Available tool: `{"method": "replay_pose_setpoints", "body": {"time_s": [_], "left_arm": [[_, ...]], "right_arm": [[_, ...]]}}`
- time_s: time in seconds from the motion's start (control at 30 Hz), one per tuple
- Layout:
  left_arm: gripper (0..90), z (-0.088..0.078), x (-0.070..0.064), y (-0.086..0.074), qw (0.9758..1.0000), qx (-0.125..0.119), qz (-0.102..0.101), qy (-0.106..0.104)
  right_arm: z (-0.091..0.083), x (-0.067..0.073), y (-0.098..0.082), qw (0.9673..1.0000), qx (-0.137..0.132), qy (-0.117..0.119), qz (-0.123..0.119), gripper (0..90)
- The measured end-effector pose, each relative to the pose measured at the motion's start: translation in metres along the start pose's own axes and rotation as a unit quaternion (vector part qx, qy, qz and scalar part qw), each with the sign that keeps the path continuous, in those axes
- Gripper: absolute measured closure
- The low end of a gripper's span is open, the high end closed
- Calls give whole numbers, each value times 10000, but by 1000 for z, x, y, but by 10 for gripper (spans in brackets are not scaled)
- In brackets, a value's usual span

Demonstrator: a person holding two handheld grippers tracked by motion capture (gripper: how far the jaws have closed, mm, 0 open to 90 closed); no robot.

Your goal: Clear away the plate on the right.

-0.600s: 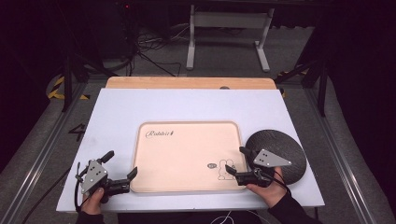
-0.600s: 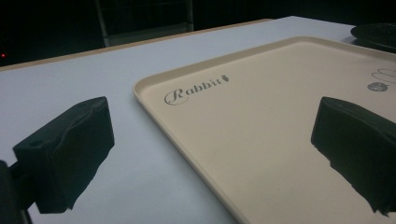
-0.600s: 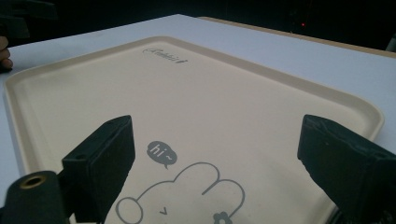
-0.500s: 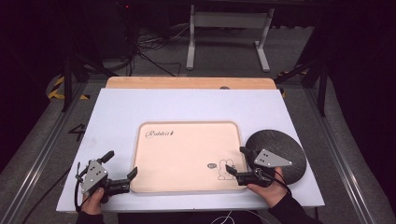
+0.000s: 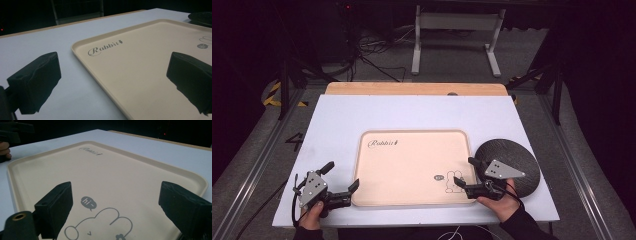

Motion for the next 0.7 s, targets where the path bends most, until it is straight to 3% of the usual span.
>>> {"method": "replay_pose_setpoints", "body": {"time_s": [0.7], "left_arm": [[3, 0, 0, 0, 10000, -7, -9, 27]], "right_arm": [[-11, -3, 6, 9998, -18, 105, 162, 149]]}}
Point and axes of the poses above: each handheld gripper's, and its own axes: z roughly forward along the jaws, y roughly out of its top, x roughly to its left, the point moved 2 cm from there along z, roughly forward along the jaws, and after that the axes turned 10 degrees about z, right-handed, at the moved point
